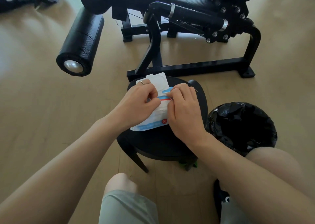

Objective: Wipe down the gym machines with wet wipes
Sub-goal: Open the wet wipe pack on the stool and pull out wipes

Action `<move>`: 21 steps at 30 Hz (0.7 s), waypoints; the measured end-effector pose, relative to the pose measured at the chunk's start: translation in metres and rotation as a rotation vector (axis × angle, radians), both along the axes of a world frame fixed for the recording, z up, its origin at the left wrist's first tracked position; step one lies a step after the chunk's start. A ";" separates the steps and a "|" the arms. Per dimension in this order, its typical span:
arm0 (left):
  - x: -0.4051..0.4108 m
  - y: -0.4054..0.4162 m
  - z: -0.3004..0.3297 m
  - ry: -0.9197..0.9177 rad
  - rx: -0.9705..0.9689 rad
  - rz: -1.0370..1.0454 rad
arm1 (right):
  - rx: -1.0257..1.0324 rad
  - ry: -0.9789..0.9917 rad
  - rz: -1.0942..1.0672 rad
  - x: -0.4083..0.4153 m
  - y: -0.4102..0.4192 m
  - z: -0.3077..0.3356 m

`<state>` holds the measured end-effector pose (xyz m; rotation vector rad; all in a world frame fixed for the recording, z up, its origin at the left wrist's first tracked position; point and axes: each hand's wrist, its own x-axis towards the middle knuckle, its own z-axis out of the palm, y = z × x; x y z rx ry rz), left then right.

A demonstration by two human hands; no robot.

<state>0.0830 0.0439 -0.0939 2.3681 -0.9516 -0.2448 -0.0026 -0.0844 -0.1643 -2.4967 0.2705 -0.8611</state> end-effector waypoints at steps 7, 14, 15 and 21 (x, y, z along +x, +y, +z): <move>0.007 0.000 0.012 -0.103 0.161 -0.112 | -0.036 0.013 0.011 -0.001 0.000 0.000; -0.003 -0.019 0.033 -0.478 0.469 -0.228 | -0.041 0.005 0.015 -0.003 0.000 -0.002; -0.002 -0.021 0.033 -0.489 0.490 -0.230 | -0.042 0.009 0.014 -0.003 0.000 -0.002; -0.004 -0.032 0.036 -0.516 0.609 -0.275 | -0.033 0.026 0.030 -0.001 -0.001 -0.002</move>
